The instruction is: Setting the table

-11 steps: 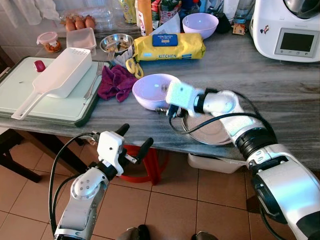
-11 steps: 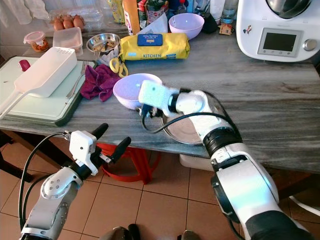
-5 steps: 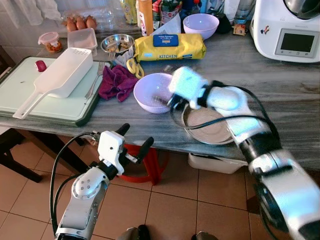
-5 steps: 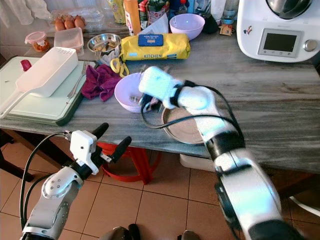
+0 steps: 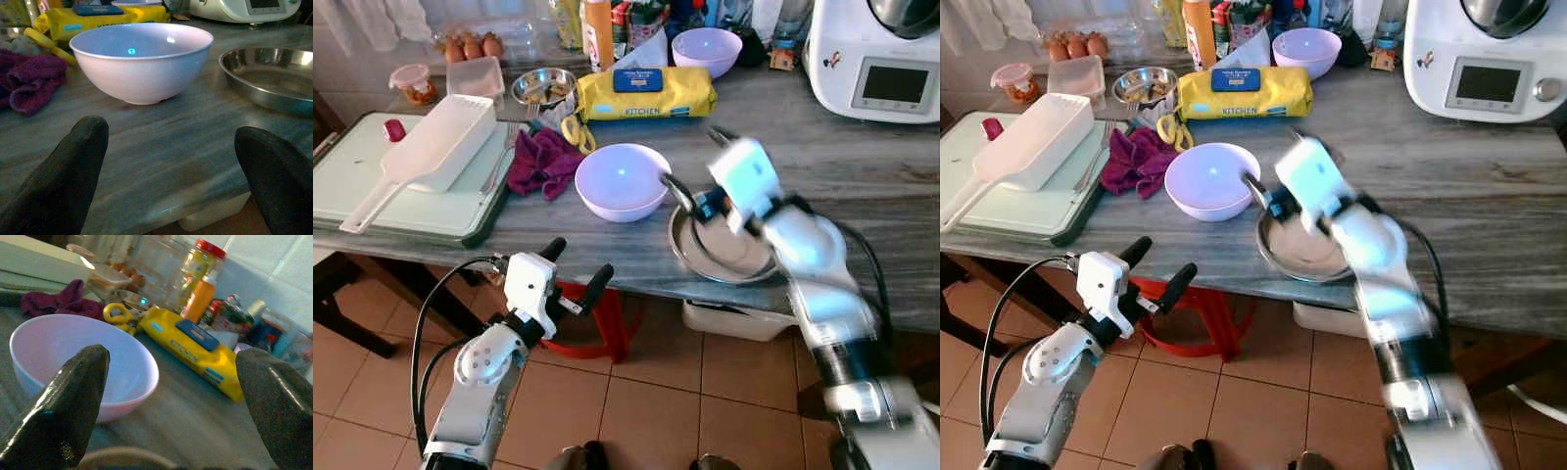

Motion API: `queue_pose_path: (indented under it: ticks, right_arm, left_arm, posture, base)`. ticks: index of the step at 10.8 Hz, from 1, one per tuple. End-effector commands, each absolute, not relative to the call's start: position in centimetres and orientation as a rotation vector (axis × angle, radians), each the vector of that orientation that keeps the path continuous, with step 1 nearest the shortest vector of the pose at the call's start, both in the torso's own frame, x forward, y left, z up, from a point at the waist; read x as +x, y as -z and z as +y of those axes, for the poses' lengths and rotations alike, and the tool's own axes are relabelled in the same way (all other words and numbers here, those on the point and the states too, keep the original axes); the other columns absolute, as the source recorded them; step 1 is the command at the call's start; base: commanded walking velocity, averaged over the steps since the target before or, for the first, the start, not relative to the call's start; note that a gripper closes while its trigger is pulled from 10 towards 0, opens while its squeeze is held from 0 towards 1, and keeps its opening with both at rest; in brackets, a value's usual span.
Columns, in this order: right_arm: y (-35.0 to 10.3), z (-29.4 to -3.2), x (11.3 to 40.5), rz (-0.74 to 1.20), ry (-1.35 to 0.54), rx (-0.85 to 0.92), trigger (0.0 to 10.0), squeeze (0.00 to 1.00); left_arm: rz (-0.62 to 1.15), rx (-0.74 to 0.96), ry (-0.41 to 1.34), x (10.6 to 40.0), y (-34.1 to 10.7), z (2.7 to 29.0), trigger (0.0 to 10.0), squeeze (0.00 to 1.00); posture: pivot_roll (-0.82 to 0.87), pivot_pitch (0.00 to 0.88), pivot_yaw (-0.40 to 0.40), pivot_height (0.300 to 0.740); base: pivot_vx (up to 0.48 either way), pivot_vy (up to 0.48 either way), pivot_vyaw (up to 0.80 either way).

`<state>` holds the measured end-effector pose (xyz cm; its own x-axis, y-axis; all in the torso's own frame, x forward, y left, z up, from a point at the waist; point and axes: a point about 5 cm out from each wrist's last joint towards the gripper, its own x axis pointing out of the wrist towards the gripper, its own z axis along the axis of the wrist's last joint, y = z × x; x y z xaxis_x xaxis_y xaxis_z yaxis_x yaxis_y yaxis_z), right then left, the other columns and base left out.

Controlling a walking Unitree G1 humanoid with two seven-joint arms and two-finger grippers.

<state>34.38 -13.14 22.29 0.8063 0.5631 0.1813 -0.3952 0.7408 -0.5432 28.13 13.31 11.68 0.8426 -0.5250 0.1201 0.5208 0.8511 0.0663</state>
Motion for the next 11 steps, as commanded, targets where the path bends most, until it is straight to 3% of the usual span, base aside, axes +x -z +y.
queue_pose_path:
  ticks: [1,4,9,10,11]
  right_arm:
    - [-22.6,-13.2,33.6,-0.356,-0.524,-0.501,10.0,1.0]
    - [-20.3,-14.8,31.4,-0.177,-0.379,-0.426,10.0,1.0]
    - [-20.2,-16.3,32.3,-0.035,-0.295,-0.295,10.0,1.0]
    - [-20.0,-16.7,32.7,0.034,-0.288,-0.268,10.0,0.96]
    - [-19.8,-17.0,33.1,0.093,-0.278,-0.262,10.0,0.73]
  left_arm:
    - [-0.126,0.038,0.551,28.2,-11.5,13.6,10.0,0.0]
    - [-0.143,0.016,0.549,28.8,-12.1,13.1,10.0,0.0]
    - [-0.145,0.009,0.54,28.8,-12.0,13.0,10.0,0.0]
    - [-0.14,0.007,0.541,28.7,-11.9,13.0,10.0,0.0]
    - [-0.138,0.006,0.541,28.7,-11.8,13.0,10.0,0.0]
  posture:
    - [-0.16,0.161,0.122,0.74]
    - [-0.18,0.167,0.125,0.74]
    - [-0.18,0.173,0.117,0.74]
    - [-0.18,0.179,0.115,0.74]
    - [-0.18,0.18,0.114,0.74]
  base:
    - [0.0,0.0,0.0]
    - [0.0,0.0,0.0]
    - [0.0,0.0,0.0]
    - [0.0,0.0,0.0]
    - [0.0,0.0,0.0]
